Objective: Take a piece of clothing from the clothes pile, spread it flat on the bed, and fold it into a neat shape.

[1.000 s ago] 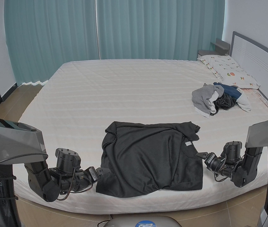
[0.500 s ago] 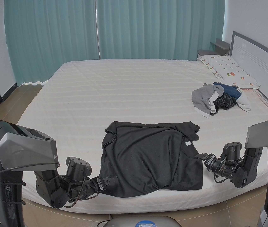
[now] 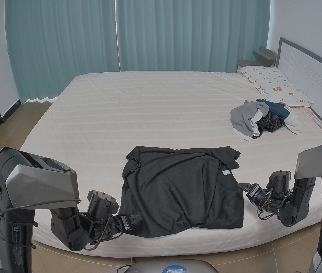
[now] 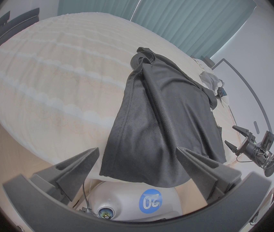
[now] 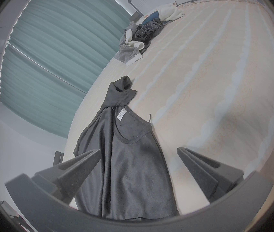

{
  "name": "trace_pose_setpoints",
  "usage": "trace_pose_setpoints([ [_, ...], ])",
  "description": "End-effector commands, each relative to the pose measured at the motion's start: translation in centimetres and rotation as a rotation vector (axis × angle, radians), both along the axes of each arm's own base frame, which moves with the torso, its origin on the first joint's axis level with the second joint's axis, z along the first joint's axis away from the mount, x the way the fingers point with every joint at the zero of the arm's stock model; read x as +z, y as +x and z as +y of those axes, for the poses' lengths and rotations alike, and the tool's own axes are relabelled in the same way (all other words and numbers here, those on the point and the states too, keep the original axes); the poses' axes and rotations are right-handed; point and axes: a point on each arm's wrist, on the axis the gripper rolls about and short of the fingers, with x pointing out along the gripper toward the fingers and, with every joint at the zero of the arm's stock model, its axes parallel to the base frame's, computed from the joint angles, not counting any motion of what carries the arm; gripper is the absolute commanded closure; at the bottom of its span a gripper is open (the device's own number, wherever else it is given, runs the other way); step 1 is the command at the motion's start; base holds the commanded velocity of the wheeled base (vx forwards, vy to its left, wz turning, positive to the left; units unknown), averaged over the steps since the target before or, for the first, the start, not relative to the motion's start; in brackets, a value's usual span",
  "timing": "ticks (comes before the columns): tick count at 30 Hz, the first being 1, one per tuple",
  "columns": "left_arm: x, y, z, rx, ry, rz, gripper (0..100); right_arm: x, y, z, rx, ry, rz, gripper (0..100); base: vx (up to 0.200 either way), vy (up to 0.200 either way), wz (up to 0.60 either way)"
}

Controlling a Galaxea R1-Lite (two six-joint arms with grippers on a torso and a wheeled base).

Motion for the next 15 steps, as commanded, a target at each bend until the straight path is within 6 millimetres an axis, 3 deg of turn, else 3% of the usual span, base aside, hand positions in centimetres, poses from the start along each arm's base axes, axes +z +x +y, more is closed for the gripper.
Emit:
trace_pose_setpoints([
  [1,-0.6,0.2,-0.2,-0.022,0.024,-0.001,0,-0.2,-0.3,0.4,0.017,-0.004,0.009,0,0.0,0.0,0.0],
  [2,-0.6,0.2,-0.2,-0.025,0.027,-0.002,0,-0.2,-0.3,0.5,0.017,-0.005,0.01,0,0.0,0.0,0.0],
  [3,-0.7,0.1,-0.2,-0.036,0.039,-0.002,100,-0.2,-0.4,0.6,0.021,-0.006,0.011,0,0.0,0.0,0.0],
  [15,-0.8,0.3,0.4,-0.028,0.059,0.002,100,-1.5,-1.7,0.8,0.112,-0.129,0.058,0,0.0,0.0,0.0],
])
